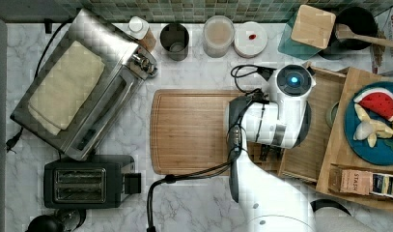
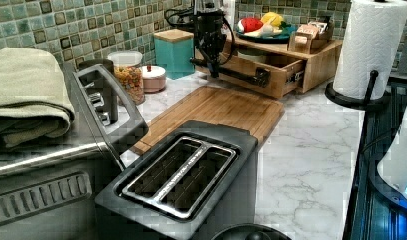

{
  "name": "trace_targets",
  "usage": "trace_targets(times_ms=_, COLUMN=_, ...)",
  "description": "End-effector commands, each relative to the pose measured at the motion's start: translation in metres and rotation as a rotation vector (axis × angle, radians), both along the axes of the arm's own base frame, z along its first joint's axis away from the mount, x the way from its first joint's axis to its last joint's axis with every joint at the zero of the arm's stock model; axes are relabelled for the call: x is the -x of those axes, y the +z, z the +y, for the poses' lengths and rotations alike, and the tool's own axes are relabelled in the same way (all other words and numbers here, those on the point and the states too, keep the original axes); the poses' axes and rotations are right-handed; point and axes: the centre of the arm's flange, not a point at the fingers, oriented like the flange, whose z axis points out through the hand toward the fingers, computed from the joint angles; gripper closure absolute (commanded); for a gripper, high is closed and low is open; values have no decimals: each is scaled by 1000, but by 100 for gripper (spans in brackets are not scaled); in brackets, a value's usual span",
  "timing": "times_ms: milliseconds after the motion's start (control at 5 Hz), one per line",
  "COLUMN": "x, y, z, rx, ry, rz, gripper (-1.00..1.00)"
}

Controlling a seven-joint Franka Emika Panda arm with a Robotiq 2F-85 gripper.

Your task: Close the drawer.

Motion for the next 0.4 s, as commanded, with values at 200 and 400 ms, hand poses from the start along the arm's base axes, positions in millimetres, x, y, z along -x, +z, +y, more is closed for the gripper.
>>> trace_targets(times_ms=200, x=127, y=23, z=-199, rx=105, ry=-274, rz=-22, gripper=100)
trace_targets(times_ms=400, x=139, y=23, z=-225, rx=140, ry=-308, rz=40, gripper=100)
